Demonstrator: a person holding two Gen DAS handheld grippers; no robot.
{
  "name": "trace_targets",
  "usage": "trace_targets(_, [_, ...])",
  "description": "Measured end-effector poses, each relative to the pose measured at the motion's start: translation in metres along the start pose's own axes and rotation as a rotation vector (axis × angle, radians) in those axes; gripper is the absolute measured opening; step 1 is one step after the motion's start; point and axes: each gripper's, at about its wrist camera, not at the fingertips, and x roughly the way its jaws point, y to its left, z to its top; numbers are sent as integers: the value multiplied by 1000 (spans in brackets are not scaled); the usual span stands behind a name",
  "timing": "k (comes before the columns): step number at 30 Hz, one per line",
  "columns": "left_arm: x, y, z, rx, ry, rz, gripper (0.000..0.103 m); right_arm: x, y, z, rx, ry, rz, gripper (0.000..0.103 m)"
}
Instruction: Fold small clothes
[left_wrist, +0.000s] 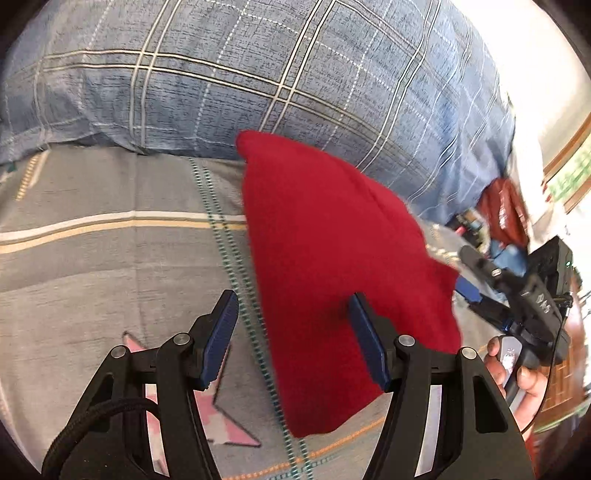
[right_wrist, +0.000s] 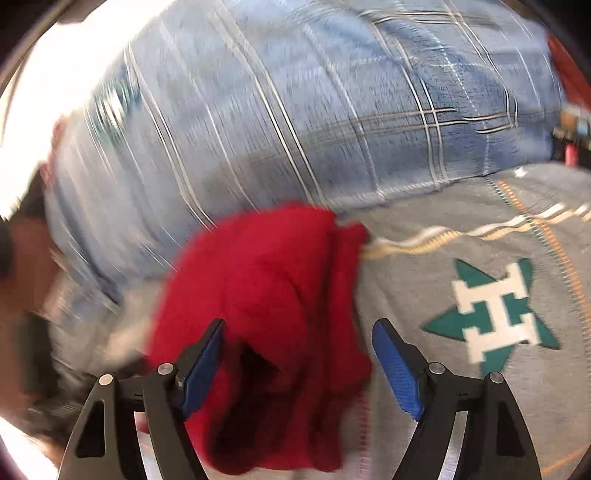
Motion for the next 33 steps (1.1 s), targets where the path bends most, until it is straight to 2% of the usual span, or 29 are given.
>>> trace_targets(2, [4, -2, 3, -6, -8, -14, 72, -7, -8, 4, 63, -33, 77, 87])
trace_targets(5, [16, -5, 7, 1, 6, -22, 72, 6, -16, 12, 75, 1, -1, 87])
trace_targets(9, [35, -5, 10, -14, 45, -56, 73, 37, -18, 13, 46, 89, 4, 87])
trace_targets(10, [38, -5, 11, -12, 44, -63, 73, 44, -16, 14, 29, 100, 34, 81])
trace_targets(11, [40, -7, 12, -4, 44, -63, 73, 49, -12, 14, 8, 108, 57, 68])
trace_targets(12, [42, -10, 12, 14, 39, -57, 72, 55, -8, 13, -14, 118, 69, 64])
trace_targets(13, [41, -11, 13, 24, 33, -49, 69, 59, -2, 10, -42, 115, 44, 59])
trace_targets(15, [33, -15, 14, 39, 31, -46, 57, 58, 8, 10, -84, 98, 14, 46])
trace_targets(16, [28, -16, 14, 47, 32, -52, 55, 55, 11, 10, -91, 94, 7, 41])
trace_targets(20, [-19, -26, 5, 100, 1, -69, 54, 33, 31, 8, -106, 93, 39, 38])
trace_targets(24, [-76, -23, -17, 110, -21, -61, 54, 2, 63, -11, -137, 106, 86, 38])
trace_targets(27, [-109, -12, -47, 105, -22, -14, 54, -17, 86, -38, -147, 123, 144, 38])
trace_targets(30, [-116, -1, -83, 108, -15, 66, 55, -17, 98, -72, -154, 169, 181, 38])
trace_targets(31, [-111, 4, -93, 107, 1, 101, 54, -12, 101, -82, -168, 186, 173, 39])
trace_targets(33, [-98, 14, -108, 96, 40, 163, 54, 2, 103, -104, -210, 228, 95, 42])
